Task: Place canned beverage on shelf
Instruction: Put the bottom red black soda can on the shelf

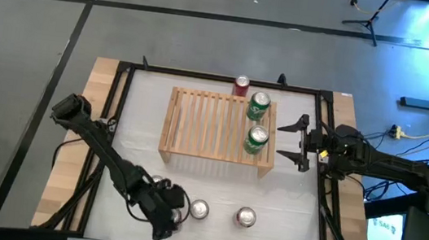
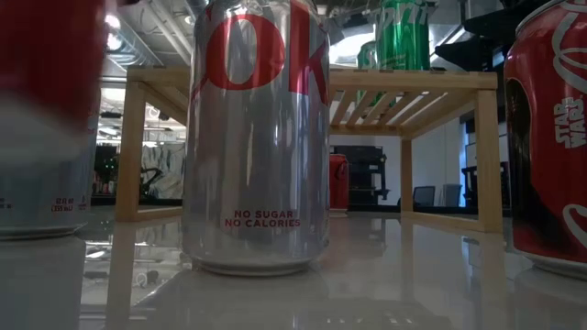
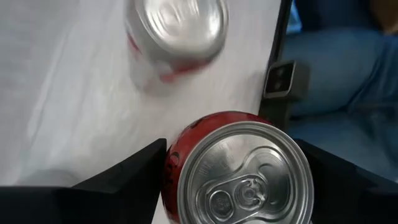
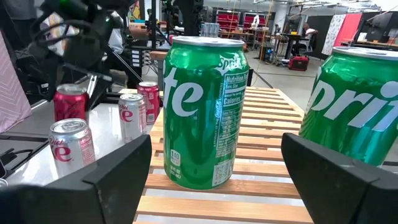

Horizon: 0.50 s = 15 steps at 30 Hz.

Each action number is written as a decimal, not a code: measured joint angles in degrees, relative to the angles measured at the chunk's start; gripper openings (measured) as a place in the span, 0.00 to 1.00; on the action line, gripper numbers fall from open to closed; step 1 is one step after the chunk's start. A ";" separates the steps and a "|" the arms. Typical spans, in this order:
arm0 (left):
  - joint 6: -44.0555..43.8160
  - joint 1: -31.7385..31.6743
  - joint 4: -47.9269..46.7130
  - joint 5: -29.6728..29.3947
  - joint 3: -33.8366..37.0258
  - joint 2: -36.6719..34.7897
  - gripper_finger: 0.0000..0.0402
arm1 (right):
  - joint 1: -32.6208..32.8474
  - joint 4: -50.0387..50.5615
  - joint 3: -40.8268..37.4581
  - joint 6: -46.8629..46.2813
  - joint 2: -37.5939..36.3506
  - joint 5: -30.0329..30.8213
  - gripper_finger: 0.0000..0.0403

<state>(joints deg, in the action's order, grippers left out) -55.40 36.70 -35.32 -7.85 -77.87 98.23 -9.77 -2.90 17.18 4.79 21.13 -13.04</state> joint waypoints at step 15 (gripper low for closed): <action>1.28 -8.80 0.14 0.63 -0.02 -13.00 0.72 | 0.01 0.00 -0.01 -0.01 -0.01 -0.02 0.88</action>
<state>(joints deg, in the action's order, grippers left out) -54.12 27.90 -35.18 -7.22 -77.89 85.23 -9.76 -2.90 17.17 4.78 21.12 -13.06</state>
